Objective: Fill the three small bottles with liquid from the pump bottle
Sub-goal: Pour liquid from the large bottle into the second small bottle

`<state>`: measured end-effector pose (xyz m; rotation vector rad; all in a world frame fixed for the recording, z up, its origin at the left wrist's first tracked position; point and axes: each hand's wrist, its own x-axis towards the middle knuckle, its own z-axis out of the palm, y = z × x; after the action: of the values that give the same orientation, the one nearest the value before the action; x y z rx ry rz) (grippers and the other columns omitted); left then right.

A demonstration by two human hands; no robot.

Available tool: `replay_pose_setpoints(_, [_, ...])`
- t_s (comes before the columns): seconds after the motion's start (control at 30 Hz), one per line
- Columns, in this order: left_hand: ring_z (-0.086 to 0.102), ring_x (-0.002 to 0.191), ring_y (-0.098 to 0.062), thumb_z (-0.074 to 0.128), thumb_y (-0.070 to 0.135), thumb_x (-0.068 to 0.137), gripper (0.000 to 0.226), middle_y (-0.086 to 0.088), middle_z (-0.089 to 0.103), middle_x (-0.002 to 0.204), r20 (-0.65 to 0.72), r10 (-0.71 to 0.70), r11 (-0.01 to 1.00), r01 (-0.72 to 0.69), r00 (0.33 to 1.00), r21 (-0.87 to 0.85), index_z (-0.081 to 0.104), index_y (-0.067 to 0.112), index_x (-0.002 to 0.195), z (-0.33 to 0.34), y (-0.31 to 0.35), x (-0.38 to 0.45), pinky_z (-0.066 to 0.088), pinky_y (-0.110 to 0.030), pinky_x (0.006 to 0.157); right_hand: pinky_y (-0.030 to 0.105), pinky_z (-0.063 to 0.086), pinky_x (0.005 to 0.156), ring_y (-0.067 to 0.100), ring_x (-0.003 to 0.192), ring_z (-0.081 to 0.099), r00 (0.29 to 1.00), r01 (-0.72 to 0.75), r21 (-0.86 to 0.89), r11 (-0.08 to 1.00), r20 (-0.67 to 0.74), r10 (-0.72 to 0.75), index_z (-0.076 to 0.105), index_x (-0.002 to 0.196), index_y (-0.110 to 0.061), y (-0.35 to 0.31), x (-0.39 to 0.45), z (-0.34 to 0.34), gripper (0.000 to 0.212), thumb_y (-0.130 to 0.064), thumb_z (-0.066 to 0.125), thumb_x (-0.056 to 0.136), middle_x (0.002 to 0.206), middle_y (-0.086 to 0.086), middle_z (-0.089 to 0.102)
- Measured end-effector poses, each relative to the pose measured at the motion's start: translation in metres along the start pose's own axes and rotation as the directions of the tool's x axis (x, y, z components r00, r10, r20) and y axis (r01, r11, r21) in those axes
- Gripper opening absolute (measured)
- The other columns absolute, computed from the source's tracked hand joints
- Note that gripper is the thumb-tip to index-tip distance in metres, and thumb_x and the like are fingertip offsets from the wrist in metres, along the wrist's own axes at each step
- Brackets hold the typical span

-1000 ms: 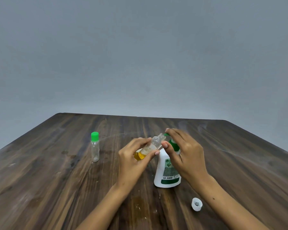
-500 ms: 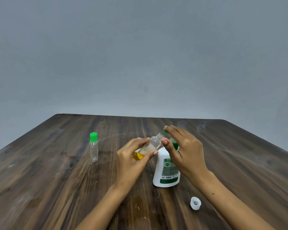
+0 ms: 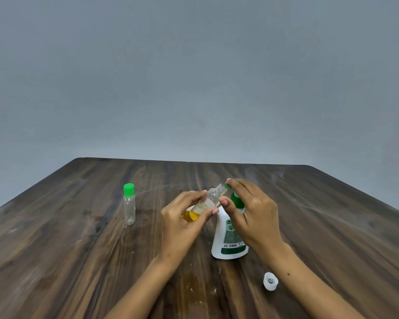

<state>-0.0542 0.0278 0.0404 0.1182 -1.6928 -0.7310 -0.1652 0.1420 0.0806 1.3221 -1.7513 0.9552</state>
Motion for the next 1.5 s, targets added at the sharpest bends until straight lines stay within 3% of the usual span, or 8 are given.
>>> replay_pose_setpoints(0.23, [0.068, 0.094, -0.003, 0.086, 0.020, 0.069, 0.036, 0.004, 0.072, 0.097, -0.001, 0.001, 1.000, -0.001, 1.000, 0.008, 0.075, 0.008, 0.101, 0.001, -0.002, -0.001, 0.051, -0.012, 0.079, 0.015, 0.039, 0.070, 0.014, 0.087, 0.066, 0.999, 0.038, -0.009, 0.999, -0.018, -0.038, 0.070, 0.107, -0.011, -0.001, 0.005, -0.008, 0.076, -0.067, 0.021, 0.094, 0.105, 0.000, 0.069])
replay_pose_setpoints(0.47, [0.068, 0.094, -0.003, 0.080, 0.030, 0.073, 0.038, 0.003, 0.072, 0.098, 0.012, -0.007, 1.000, 0.007, 1.000, -0.007, 0.074, 0.007, 0.103, 0.000, 0.001, 0.000, 0.051, -0.012, 0.079, 0.017, 0.042, 0.070, 0.017, 0.086, 0.066, 1.000, 0.029, -0.027, 0.999, 0.000, -0.029, 0.071, 0.104, -0.009, 0.000, 0.001, -0.002, 0.078, -0.069, 0.023, 0.093, 0.101, 0.003, 0.070])
replay_pose_setpoints(0.7, [0.068, 0.094, -0.002, 0.085, 0.022, 0.070, 0.036, 0.003, 0.072, 0.097, -0.005, 0.004, 1.000, -0.004, 1.000, 0.003, 0.074, 0.006, 0.101, -0.001, 0.000, 0.000, 0.051, -0.011, 0.079, 0.015, 0.039, 0.067, 0.016, 0.081, 0.067, 0.999, 0.022, -0.024, 0.999, -0.046, -0.024, 0.072, 0.100, -0.010, -0.004, 0.007, -0.004, 0.076, -0.067, 0.022, 0.094, 0.097, 0.001, 0.071])
replay_pose_setpoints(1.37, [0.067, 0.094, -0.003, 0.085, 0.021, 0.072, 0.035, 0.004, 0.072, 0.098, 0.021, 0.005, 1.000, -0.004, 1.000, -0.010, 0.074, 0.008, 0.103, 0.003, 0.000, -0.001, 0.051, -0.013, 0.079, 0.017, 0.043, 0.072, 0.014, 0.092, 0.065, 0.999, 0.017, 0.002, 1.000, -0.033, -0.017, 0.071, 0.106, -0.010, -0.002, 0.006, -0.005, 0.073, -0.065, 0.025, 0.095, 0.104, 0.001, 0.069])
replay_pose_setpoints(1.5, [0.067, 0.097, -0.003, 0.079, 0.031, 0.080, 0.036, 0.005, 0.071, 0.101, 0.019, 0.007, 1.000, -0.006, 1.000, -0.022, 0.072, 0.009, 0.107, 0.002, 0.001, 0.001, 0.052, -0.014, 0.080, 0.017, 0.044, 0.076, 0.014, 0.097, 0.063, 1.000, -0.018, 0.032, 0.999, -0.022, 0.019, 0.069, 0.109, -0.008, -0.004, -0.002, 0.005, 0.071, -0.065, 0.028, 0.094, 0.109, 0.002, 0.068])
